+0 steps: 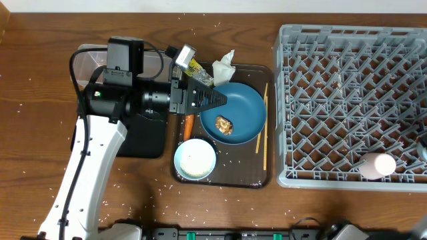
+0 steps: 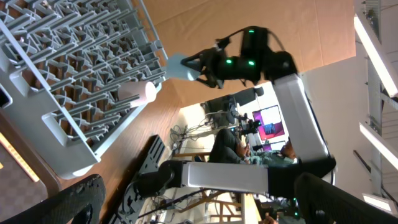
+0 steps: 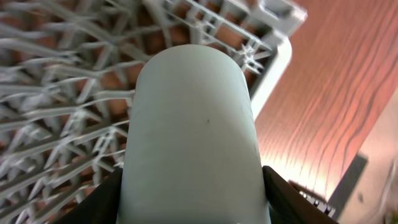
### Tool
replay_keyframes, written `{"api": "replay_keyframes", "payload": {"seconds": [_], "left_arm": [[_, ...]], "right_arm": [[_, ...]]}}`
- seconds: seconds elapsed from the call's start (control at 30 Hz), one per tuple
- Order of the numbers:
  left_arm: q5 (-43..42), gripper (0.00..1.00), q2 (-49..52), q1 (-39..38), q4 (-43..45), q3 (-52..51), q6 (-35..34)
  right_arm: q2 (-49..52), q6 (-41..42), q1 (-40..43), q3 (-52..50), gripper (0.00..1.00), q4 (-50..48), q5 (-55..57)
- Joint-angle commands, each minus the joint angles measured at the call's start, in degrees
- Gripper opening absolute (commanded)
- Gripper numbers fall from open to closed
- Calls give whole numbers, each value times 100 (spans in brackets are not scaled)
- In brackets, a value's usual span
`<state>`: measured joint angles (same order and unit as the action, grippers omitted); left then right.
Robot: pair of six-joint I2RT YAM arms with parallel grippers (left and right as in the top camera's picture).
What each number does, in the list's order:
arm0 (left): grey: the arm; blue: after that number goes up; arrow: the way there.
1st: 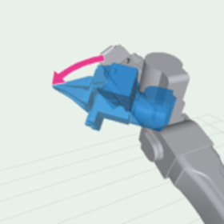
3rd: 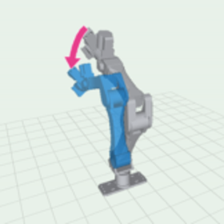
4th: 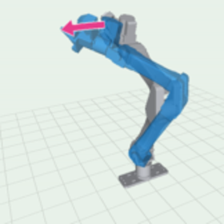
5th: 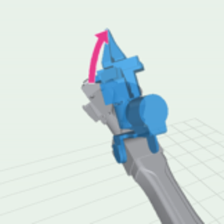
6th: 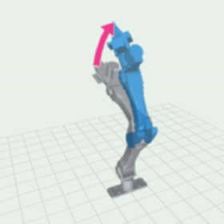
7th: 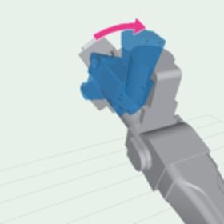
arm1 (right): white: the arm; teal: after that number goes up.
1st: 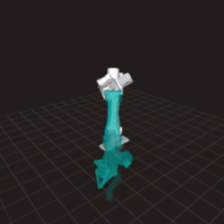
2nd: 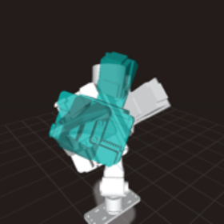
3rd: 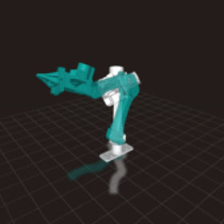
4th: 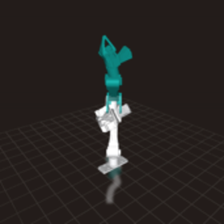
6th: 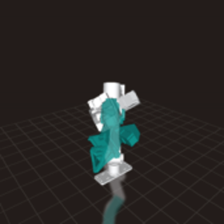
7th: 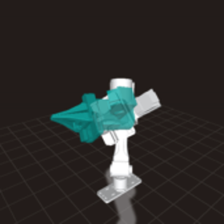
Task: Sort waste into correct bins and load items into the dishwasher rack
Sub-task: 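Place the light-blue cup in the rack's right edge with the right gripper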
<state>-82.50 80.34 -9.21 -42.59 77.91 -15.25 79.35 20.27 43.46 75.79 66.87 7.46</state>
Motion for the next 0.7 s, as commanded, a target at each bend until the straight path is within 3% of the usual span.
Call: {"api": "replay_keyframes", "payload": {"seconds": [0.0,0.3,0.4,0.47,0.6,0.67], "left_arm": [[-37,98,-61,-9,4,22,11],[-35,98,-61,-7,-11,22,11],[-35,98,-61,-9,-13,22,11],[-37,98,-61,-9,-13,22,11],[-4,98,-74,-7,-9,22,11],[431,98,-120,-9,-22,24,11]], "right_arm": [[420,221,321,26,31,26,-103],[1346,221,824,26,31,170,-708],[1438,221,828,26,64,168,-688],[1438,221,826,28,69,157,-737],[1237,20,817,72,71,153,-1440],[1029,-306,774,127,73,149,-2087]]}}
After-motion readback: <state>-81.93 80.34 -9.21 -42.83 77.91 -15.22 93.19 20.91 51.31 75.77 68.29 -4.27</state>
